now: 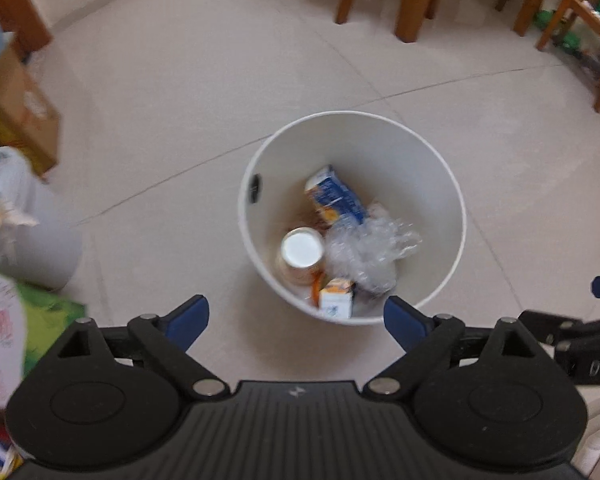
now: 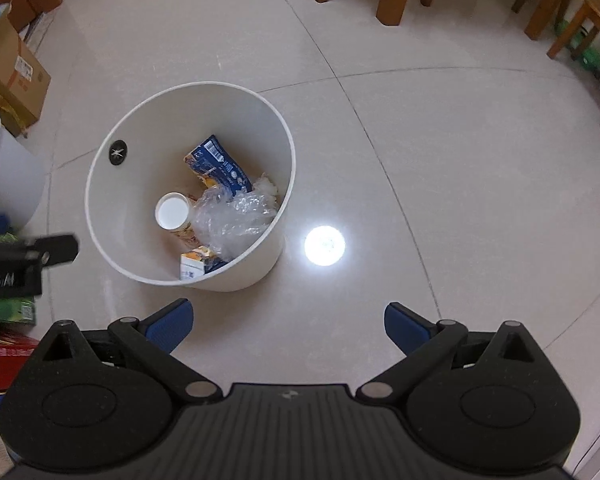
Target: Collect trash
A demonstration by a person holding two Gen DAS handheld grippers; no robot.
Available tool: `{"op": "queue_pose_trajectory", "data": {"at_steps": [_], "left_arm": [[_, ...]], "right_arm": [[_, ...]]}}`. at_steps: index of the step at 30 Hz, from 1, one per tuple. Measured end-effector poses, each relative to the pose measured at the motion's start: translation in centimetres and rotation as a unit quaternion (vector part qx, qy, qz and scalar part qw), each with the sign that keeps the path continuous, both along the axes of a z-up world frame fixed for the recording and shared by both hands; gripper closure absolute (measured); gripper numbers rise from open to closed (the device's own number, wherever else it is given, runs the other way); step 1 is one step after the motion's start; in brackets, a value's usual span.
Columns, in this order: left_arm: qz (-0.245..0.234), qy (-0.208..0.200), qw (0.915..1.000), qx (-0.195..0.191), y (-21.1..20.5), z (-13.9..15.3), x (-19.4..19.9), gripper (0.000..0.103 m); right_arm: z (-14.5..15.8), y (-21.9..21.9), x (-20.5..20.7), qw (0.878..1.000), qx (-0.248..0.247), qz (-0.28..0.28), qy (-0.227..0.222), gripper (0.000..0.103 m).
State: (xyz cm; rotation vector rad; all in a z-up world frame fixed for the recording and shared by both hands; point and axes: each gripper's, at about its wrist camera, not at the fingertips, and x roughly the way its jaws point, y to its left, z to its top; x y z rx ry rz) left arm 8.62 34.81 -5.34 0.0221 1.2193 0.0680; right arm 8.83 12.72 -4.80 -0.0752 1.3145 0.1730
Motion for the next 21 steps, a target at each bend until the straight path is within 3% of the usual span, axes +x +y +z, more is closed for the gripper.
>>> {"op": "queue_pose_trajectory", "data": {"at_steps": [8, 21], "left_arm": [[0.05, -0.008, 0.9987, 0.006, -0.2, 3.5, -3.8, 0.009], [0.072, -0.011, 0.9971, 0.022, -1.4, 6.7, -7.2, 0.008]], "right_arm": [[3.2, -0.4, -2.1, 0.999, 0.019, -0.009, -0.028, 0.0], [6.6, -0.4, -4.7, 0.998, 0.026, 0.001, -0.057, 0.0]]}}
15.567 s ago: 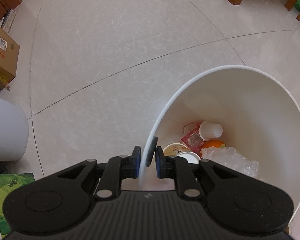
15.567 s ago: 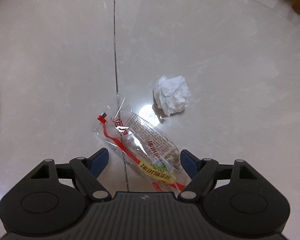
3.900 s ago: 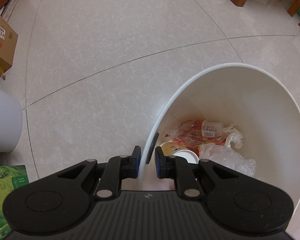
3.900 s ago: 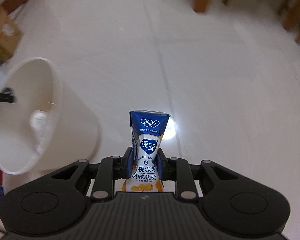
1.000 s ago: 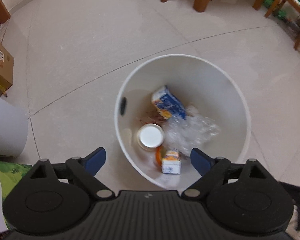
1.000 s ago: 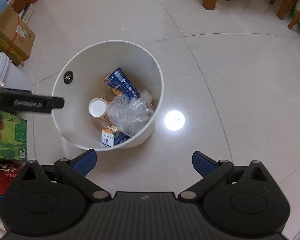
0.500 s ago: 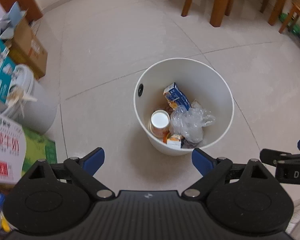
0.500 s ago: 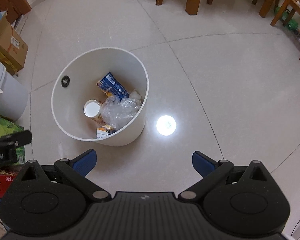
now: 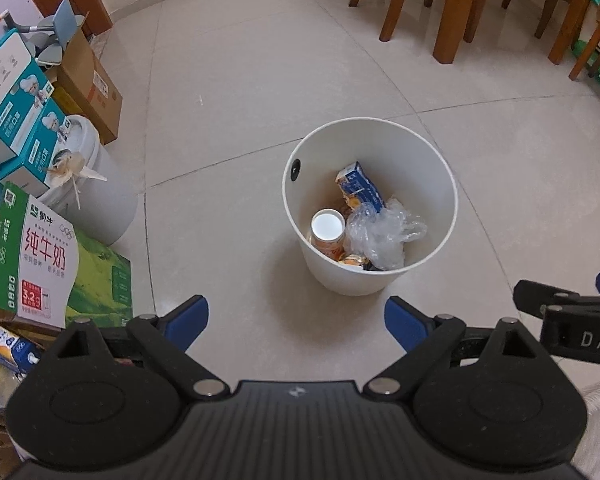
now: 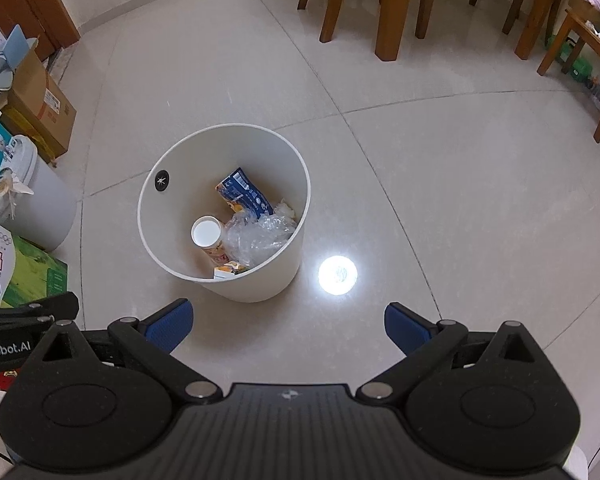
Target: Collect trash
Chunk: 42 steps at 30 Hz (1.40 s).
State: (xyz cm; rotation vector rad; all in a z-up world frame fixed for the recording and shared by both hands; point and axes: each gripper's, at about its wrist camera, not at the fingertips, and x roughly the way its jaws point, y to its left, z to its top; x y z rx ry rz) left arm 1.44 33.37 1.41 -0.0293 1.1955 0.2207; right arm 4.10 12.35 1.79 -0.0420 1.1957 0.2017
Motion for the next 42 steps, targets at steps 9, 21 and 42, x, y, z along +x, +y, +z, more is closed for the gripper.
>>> {"op": "queue_pose_trajectory", "data": {"at_steps": [9, 21, 42], "left_arm": [[0.006, -0.006, 1.0, 0.001, -0.5, 1.2, -0.9, 0.005], [0.007, -0.011, 0.9999, 0.009, -0.7, 2.0, -1.6, 0.004], [0.008, -0.011, 0.9998, 0.013, -0.8, 2.5, -1.8, 0.004]], "right_arm": [[1.1, -0.7, -1.2, 1.0, 0.007, -0.006, -0.009, 0.0], [1.6, -0.7, -1.8, 1.0, 0.014, -0.003, -0.012, 0.0], [1.8, -0.5, -2.0, 1.0, 0.019, -0.007, -0.014, 0.0]]}}
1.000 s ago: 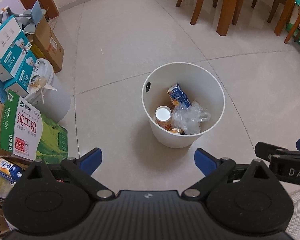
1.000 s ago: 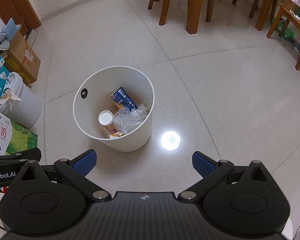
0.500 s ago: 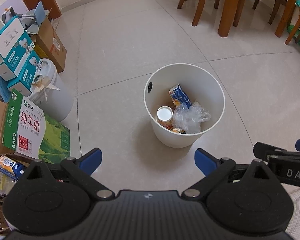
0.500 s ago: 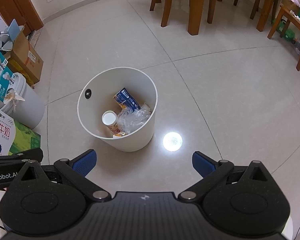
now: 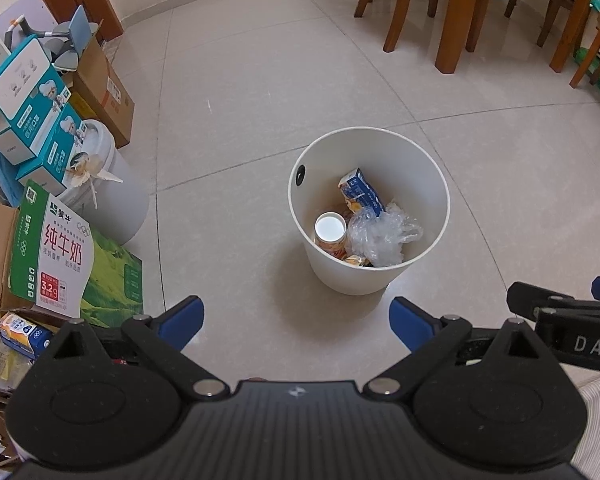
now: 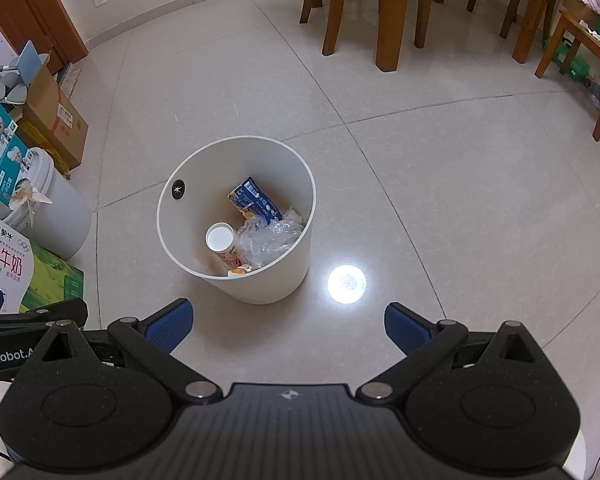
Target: Collect trash
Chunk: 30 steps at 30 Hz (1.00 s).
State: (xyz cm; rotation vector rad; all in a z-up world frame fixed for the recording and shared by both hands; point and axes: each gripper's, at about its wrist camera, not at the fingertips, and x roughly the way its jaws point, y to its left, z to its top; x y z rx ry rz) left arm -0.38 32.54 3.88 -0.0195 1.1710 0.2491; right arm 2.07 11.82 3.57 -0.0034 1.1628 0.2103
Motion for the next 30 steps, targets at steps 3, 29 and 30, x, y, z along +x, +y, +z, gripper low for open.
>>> {"op": "queue_pose_trajectory", "data": {"at_steps": [3, 29, 30], "left_arm": [[0.0, 0.0, 1.0, 0.0, -0.08, 0.1, 0.01, 0.004], [-0.001, -0.001, 1.0, 0.003, -0.15, 0.32, 0.02, 0.004], [-0.001, -0.001, 1.0, 0.003, -0.14, 0.33, 0.02, 0.004]], "right_arm": [[0.03, 0.02, -0.02, 1.0, 0.001, -0.002, 0.0, 0.0], [0.28, 0.11, -0.05, 1.0, 0.001, 0.0, -0.003, 0.0], [0.25, 0.16, -0.06, 1.0, 0.001, -0.001, -0.002, 0.0]]}}
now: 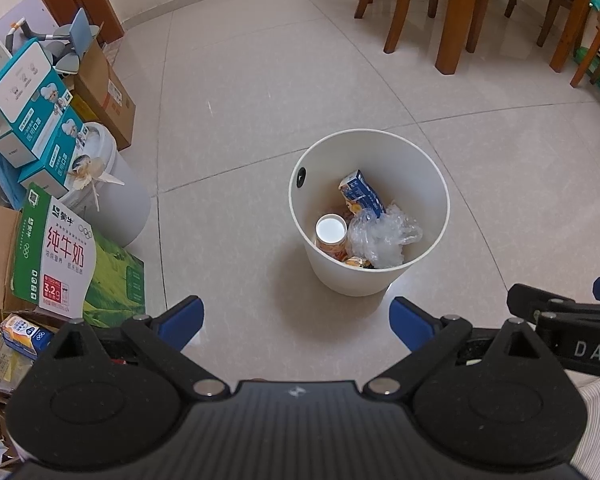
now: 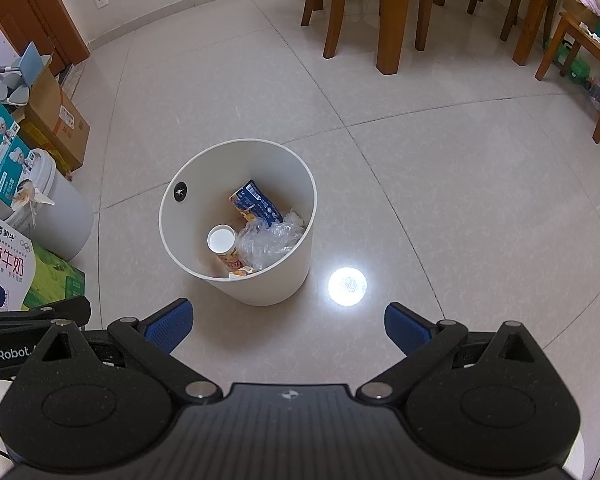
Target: Collect trash
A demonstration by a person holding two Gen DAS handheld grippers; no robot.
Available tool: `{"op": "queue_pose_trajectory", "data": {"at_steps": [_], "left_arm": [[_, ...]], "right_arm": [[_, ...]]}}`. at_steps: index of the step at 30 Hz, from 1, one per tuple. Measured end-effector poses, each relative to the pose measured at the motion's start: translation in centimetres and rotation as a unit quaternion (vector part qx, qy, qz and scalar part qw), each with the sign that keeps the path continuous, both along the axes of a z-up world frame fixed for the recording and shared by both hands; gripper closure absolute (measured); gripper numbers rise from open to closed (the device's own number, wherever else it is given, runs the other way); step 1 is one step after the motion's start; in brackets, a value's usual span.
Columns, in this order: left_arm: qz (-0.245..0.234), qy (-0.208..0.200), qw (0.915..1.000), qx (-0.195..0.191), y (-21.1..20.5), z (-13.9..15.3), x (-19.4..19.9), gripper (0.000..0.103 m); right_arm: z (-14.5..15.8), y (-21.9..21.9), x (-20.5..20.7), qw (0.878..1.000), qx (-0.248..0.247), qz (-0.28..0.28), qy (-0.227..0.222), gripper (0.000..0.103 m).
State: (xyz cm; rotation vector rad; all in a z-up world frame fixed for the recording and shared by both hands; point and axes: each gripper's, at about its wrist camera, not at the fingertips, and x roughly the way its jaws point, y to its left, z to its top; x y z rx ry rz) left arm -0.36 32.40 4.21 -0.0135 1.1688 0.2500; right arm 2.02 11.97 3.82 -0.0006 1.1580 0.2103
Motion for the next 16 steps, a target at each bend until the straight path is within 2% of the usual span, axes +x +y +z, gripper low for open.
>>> {"op": "queue_pose_trajectory", "data": {"at_steps": [16], "left_arm": [[0.0, 0.002, 1.0, 0.001, -0.06, 0.07, 0.01, 0.004]], "right_arm": [[0.37, -0.45, -0.03, 1.0, 0.001, 0.001, -0.001, 0.0]]}}
